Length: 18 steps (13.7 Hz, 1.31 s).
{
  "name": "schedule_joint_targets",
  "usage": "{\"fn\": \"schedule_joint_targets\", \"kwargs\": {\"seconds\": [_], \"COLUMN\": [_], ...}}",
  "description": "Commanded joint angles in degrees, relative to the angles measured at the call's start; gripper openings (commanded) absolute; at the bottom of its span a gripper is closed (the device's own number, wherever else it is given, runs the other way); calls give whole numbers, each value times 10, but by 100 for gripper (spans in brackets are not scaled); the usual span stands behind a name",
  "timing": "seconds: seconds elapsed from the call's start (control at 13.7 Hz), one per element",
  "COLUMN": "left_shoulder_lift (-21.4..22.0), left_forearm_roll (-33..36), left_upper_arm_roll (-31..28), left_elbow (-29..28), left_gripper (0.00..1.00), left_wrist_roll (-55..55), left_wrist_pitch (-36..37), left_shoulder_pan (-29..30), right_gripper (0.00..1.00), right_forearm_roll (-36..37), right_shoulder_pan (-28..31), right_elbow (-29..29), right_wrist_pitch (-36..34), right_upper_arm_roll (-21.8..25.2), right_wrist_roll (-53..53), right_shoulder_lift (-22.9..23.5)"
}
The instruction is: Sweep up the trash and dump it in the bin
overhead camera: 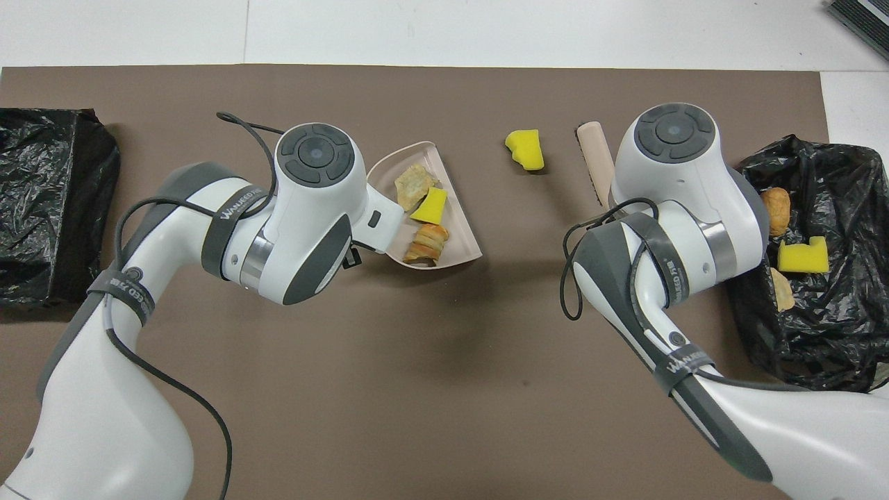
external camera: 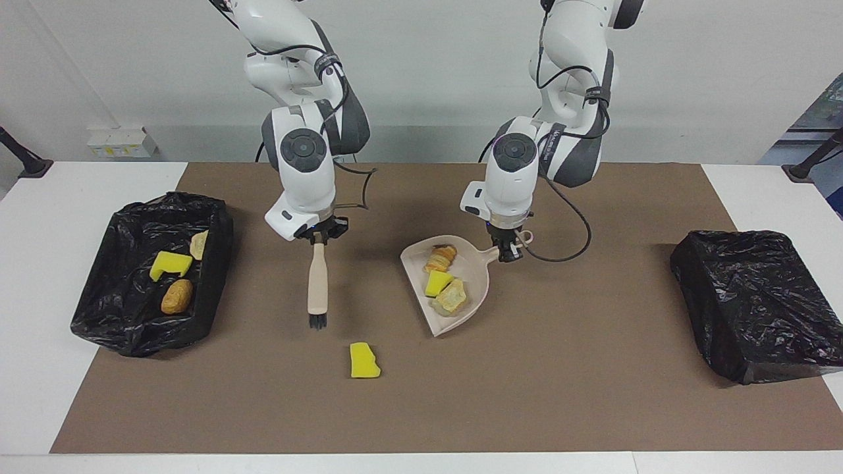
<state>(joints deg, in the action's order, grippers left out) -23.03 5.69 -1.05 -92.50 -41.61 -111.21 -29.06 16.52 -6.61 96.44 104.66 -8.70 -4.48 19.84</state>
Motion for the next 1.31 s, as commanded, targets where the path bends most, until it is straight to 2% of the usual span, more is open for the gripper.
{"fn": "schedule_joint_targets", "kwargs": {"seconds": [0.0,0.22,0.66,0.95,1.24], "left_shoulder_lift": [-37,-83,-82,-81,-76], "left_forearm_roll": [22,39,42,49,49], "left_upper_arm_roll": [5,5,5,6,6], "left_elbow": [50,88,88,81,70], "left_gripper": [0,0,0,0,0], "left_wrist_roll": [1,0,-1,-1,-1], "left_wrist_pitch": [22,23,27,22,21], "left_shoulder_pan": [15,19,19,14,13], "right_gripper": [0,0,0,0,0], "right_forearm_roll": [33,56,56,38,-27], "right_shoulder_pan": [4,-2,-1,-17,-52], "right_elbow": [-96,-161,-188,-189,-163], "right_wrist_pitch": [-24,-38,-25,-37,-46], "right_upper_arm_roll": [-8,-8,-10,-12,-21], "right_wrist_roll": [56,64,66,65,59], "right_shoulder_lift": [82,139,179,179,162]}}
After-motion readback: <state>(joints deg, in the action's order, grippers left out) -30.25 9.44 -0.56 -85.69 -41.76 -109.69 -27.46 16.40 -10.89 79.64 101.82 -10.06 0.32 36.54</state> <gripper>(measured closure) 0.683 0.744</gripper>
